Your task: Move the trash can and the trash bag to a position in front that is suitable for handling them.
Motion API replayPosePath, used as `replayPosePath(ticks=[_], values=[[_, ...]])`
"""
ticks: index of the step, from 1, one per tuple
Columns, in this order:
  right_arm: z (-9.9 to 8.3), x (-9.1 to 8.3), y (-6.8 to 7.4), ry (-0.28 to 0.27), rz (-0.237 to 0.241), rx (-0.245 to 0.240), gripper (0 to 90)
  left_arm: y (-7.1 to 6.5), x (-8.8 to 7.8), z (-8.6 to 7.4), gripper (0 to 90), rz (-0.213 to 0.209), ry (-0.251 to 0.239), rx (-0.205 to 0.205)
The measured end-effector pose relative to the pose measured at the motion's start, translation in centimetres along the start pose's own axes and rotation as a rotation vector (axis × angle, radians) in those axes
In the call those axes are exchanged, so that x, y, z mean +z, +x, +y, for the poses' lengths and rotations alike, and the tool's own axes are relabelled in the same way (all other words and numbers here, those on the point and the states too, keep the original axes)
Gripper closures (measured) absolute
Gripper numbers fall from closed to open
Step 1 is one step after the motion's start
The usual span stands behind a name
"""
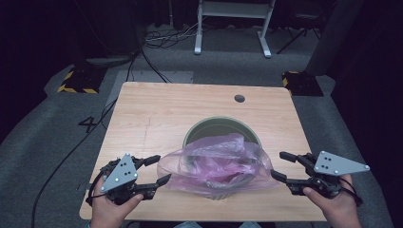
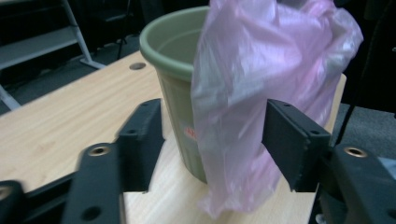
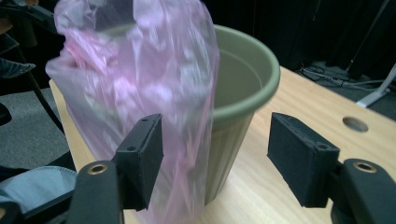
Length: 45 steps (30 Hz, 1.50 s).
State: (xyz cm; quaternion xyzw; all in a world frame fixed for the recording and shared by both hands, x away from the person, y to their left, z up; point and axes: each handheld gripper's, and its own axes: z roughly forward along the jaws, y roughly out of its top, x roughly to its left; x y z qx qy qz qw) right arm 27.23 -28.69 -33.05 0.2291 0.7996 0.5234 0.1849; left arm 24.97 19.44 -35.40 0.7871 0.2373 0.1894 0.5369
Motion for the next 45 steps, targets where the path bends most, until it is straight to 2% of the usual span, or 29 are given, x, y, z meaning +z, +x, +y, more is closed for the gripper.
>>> replayPosePath(ticks=[1,3,4,6,8,11,13,15,16,18,21,22,23,24,26,30,34,36,39,41,42,43,44,45], values=[[0.4,0.1,0.0,-0.004,0.007,-0.004,35.7,0.0,0.2,0.6,49.8,0.0,-0.006,0.006],[1.2,0.4,0.0,-0.012,0.024,-0.016,35.6,0.1,0.4,1.2,52.9,0.004,-0.014,0.007],[1.2,0.4,0.0,-0.012,0.024,-0.016,35.6,0.1,0.4,1.2,60.8,0.004,-0.014,0.007],[2.1,1.2,0.1,-0.01,0.042,-0.033,37.6,0.3,0.9,1.9,68.7,0.0,-0.014,0.004],[2.6,1.9,0.0,-0.01,0.058,-0.028,40.1,0.5,1.2,2.4,79.9,-0.002,-0.006,0.01],[3.4,2.8,-0.3,-0.016,0.074,-0.023,41.6,0.9,1.8,2.9,87.9,0.001,0.006,0.017],[3.8,3.3,-0.5,-0.015,0.073,-0.027,44.3,1.2,2.2,3.1,89.5,0.012,0.019,0.024],[4.2,3.5,-0.8,-0.01,0.088,-0.034,60.6,1.5,2.5,3.3,89.9,0.027,0.03,0.027],[4.3,3.7,-0.9,-0.001,0.093,-0.042,65.1,1.7,2.7,3.3,90.0,0.031,0.035,0.026],[4.5,3.9,-1.2,0.023,0.079,-0.063,79.7,2.2,3.1,3.3,90.0,0.042,0.042,0.021],[4.5,4.6,-1.9,0.06,0.057,-0.085,90.0,3.0,3.7,3.2,90.0,0.062,0.048,0.018],[4.5,4.6,-1.9,0.06,0.057,-0.085,90.0,3.0,3.7,3.2,90.0,0.062,0.048,0.018],[4.3,5.0,-2.3,0.079,0.034,-0.094,90.0,3.5,4.1,3.1,90.0,0.069,0.05,0.011],[4.2,5.2,-2.5,0.087,0.025,-0.096,90.0,3.5,4.1,3.1,90.0,0.069,0.05,0.011],[4.0,5.4,-3.0,0.096,0.001,-0.101,90.0,4.5,5.0,3.0,90.0,0.084,0.059,-0.011],[3.6,5.9,-4.1,0.114,-0.031,-0.081,90.0,5.3,6.0,2.8,90.0,0.086,0.074,-0.031],[3.1,6.3,-4.8,0.12,-0.046,-0.067,90.0,6.0,7.1,2.4,90.0,0.089,0.093,-0.05],[3.2,6.0,-5.0,0.104,-0.04,-0.052,89.8,6.1,7.3,2.4,90.0,0.086,0.091,-0.055],[3.9,5.5,-5.0,0.065,-0.079,-0.051,66.7,6.1,7.3,2.6,90.0,0.091,0.094,-0.049],[4.2,5.6,-5.3,0.048,-0.087,-0.037,48.9,6.2,7.4,2.8,90.0,0.091,0.087,-0.051],[4.2,5.9,-5.4,0.049,-0.087,-0.024,43.0,6.3,7.4,2.9,90.0,0.088,0.085,-0.051],[4.2,6.3,-5.6,0.054,-0.091,-0.011,42.6,6.3,7.5,3.0,90.0,0.087,0.082,-0.056],[4.1,6.7,-5.8,0.06,-0.083,-0.009,50.9,6.4,7.6,3.1,90.0,0.087,0.083,-0.057],[4.0,7.1,-5.9,0.075,-0.052,-0.016,67.8,6.6,7.8,3.2,90.0,0.091,0.086,-0.054]])
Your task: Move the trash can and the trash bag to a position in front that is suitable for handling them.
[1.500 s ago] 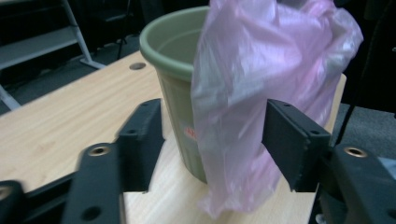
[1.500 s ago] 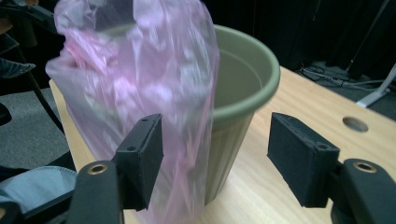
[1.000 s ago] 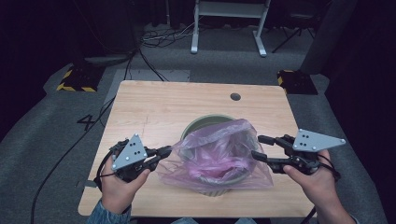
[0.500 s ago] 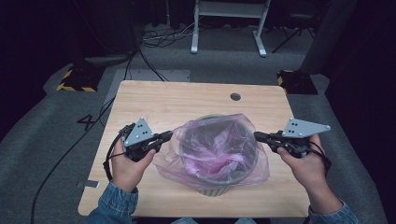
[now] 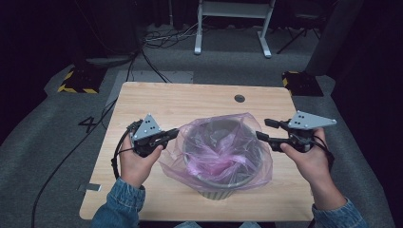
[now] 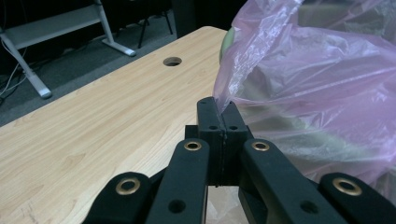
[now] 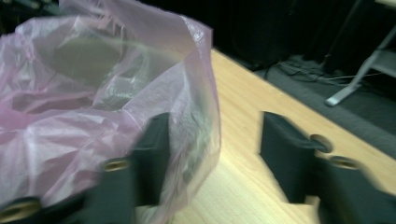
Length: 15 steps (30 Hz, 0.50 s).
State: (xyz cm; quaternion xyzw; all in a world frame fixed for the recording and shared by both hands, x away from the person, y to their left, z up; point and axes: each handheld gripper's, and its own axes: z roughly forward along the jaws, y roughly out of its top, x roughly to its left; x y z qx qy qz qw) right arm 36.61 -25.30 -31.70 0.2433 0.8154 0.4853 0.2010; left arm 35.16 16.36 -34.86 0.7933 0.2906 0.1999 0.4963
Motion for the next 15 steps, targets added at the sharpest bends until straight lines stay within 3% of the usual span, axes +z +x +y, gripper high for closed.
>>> replayPosePath(ticks=[2,3,7,11,13,15], values=[[-0.1,0.7,-0.2,0.008,0.062,0.004,86.8,0.3,0.3,0.2,90.0,0.003,0.003,-0.002],[-0.1,0.9,-0.3,0.008,0.067,-0.007,90.0,0.5,0.5,0.2,90.0,0.004,0.005,-0.008],[-0.3,1.4,-1.1,0.025,0.006,-0.014,90.0,1.6,1.5,0.0,90.0,0.021,0.034,-0.035],[-1.5,2.2,-2.1,0.081,-0.028,0.007,90.0,2.4,3.4,-0.7,90.0,0.012,0.094,-0.064],[-1.8,2.4,-2.2,0.094,-0.032,0.011,90.0,2.6,3.9,-0.8,90.0,0.009,0.106,-0.071],[-2.6,3.2,-2.6,0.129,-0.029,0.02,90.0,2.9,5.1,-1.3,90.0,-0.001,0.15,-0.09]])
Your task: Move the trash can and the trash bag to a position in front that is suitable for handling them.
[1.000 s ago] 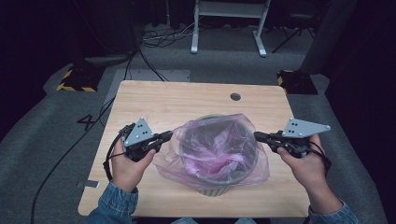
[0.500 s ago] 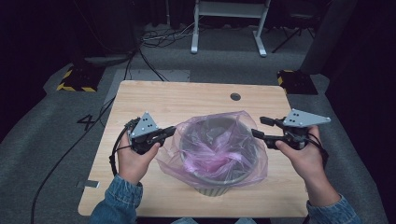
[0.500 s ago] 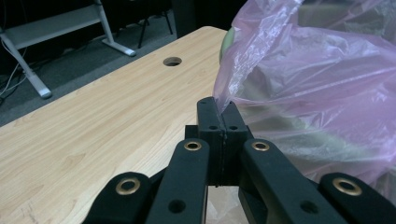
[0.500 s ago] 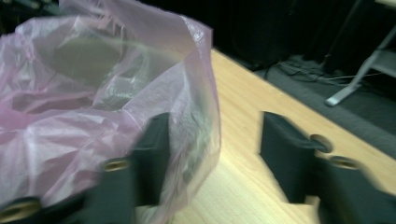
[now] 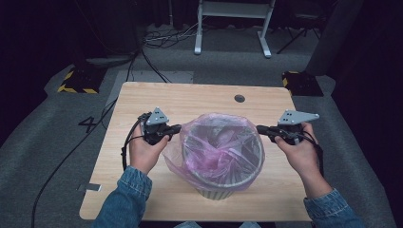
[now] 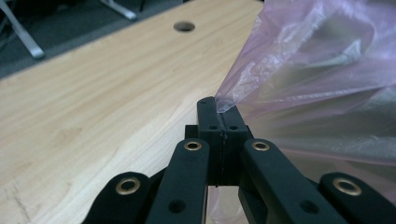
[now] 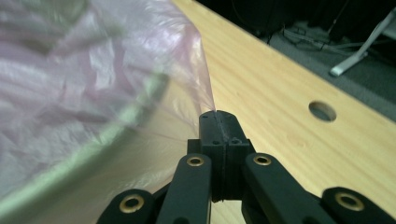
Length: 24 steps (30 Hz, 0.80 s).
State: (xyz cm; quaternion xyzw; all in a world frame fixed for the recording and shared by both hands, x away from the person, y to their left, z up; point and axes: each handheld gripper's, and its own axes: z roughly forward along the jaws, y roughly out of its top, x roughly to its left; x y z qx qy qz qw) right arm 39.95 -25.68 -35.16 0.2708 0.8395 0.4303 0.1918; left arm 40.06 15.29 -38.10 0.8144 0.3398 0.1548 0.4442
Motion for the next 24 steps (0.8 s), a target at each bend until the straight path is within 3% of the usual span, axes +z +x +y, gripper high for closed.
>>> replayPosePath(ticks=[6,11,14,18,19,21,24], values=[[-1.5,1.9,-0.6,0.063,0.032,0.031,90.0,0.1,1.9,-0.3,90.0,-0.031,0.037,-0.028],[-2.8,3.4,-0.6,0.119,0.054,0.042,90.0,0.1,3.0,-1.2,90.0,-0.025,0.096,-0.026],[-3.9,3.6,-0.5,0.145,0.059,0.046,90.0,0.1,3.0,-1.8,90.0,-0.035,0.099,-0.036],[-5.8,3.4,-0.5,0.162,0.073,0.071,90.0,0.1,2.2,-3.3,90.0,-0.047,0.063,-0.037],[-6.0,3.0,-0.4,0.142,0.077,0.075,90.0,0.0,1.8,-3.5,85.3,-0.043,0.045,-0.041],[-6.0,1.7,0.0,0.092,0.07,0.059,89.3,-0.4,0.8,-3.7,60.3,-0.013,-0.013,-0.025],[-5.6,-0.7,0.8,0.027,0.042,0.032,67.3,-1.0,-1.4,-4.0,45.5,0.018,-0.068,-0.011]])
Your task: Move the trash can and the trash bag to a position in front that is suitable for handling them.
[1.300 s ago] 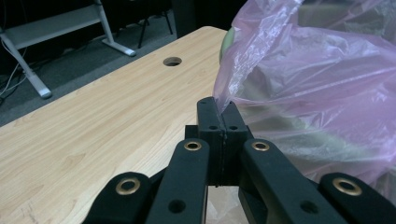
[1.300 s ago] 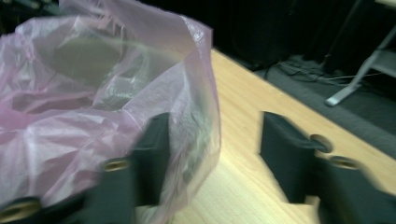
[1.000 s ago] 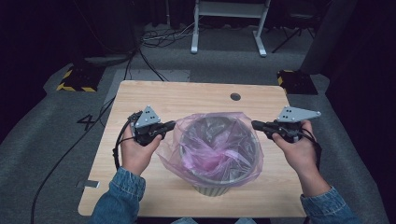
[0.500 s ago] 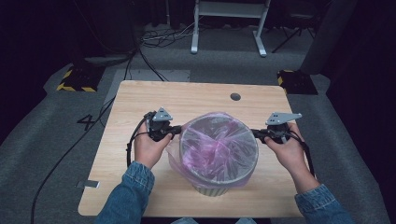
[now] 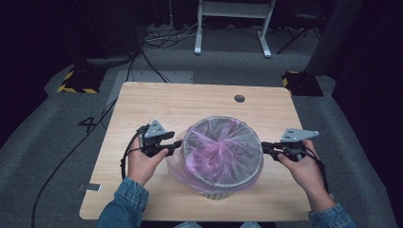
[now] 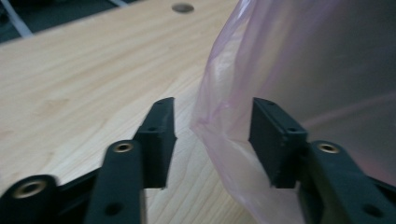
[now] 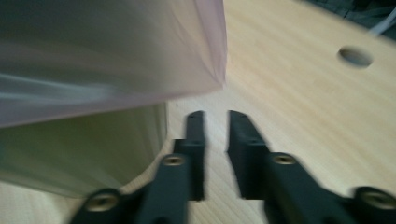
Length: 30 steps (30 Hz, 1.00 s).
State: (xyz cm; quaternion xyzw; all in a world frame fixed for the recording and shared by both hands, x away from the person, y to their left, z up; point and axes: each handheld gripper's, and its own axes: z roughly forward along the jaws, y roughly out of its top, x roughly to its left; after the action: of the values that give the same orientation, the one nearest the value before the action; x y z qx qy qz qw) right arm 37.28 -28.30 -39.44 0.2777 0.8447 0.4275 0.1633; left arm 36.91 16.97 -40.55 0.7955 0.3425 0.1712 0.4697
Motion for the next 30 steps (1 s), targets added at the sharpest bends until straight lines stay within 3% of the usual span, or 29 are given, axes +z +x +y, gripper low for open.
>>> replayPosePath(ticks=[2,3,5,13,16,20,21,23,24,25,28,30], values=[[0.1,-0.7,0.4,-0.013,-0.013,-0.017,62.3,-0.2,-0.7,-0.1,38.7,0.007,-0.014,0.011],[0.1,-2.2,1.2,-0.037,-0.024,-0.035,51.1,-0.8,-2.0,-0.3,37.0,0.006,-0.026,0.029],[0.1,-3.2,1.9,-0.054,-0.029,-0.054,41.9,-1.4,-3.1,-0.8,34.7,0.006,-0.03,0.043],[-0.7,-5.4,5.2,-0.088,0.049,-0.104,21.6,-4.6,-7.4,-3.0,30.0,-0.047,-0.05,0.086],[-0.5,-5.3,6.3,-0.094,0.079,-0.141,18.7,-5.3,-7.6,-3.3,27.6,-0.07,-0.045,0.095],[-0.2,-4.4,7.2,-0.085,0.103,-0.181,18.3,-6.1,-6.8,-3.9,26.4,-0.1,-0.025,0.123],[0.3,-4.0,7.7,-0.099,0.132,-0.195,19.0,-6.2,-6.1,-4.0,26.2,-0.104,-0.018,0.137],[0.8,-3.8,7.8,-0.114,0.139,-0.212,19.8,-6.3,-5.5,-3.9,25.9,-0.119,-0.02,0.139],[1.0,-3.7,7.8,-0.119,0.139,-0.211,20.8,-6.3,-5.2,-3.9,25.8,-0.124,-0.022,0.141],[1.1,-3.7,7.7,-0.122,0.142,-0.203,28.7,-6.3,-4.9,-3.8,25.8,-0.125,-0.026,0.147],[1.2,-3.7,7.3,-0.107,0.155,-0.22,67.4,-6.3,-4.2,-3.8,25.1,-0.143,-0.033,0.14],[1.0,-3.7,7.1,-0.119,0.17,-0.197,87.0,-6.2,-4.0,-3.8,25.0,-0.146,-0.031,0.143]])
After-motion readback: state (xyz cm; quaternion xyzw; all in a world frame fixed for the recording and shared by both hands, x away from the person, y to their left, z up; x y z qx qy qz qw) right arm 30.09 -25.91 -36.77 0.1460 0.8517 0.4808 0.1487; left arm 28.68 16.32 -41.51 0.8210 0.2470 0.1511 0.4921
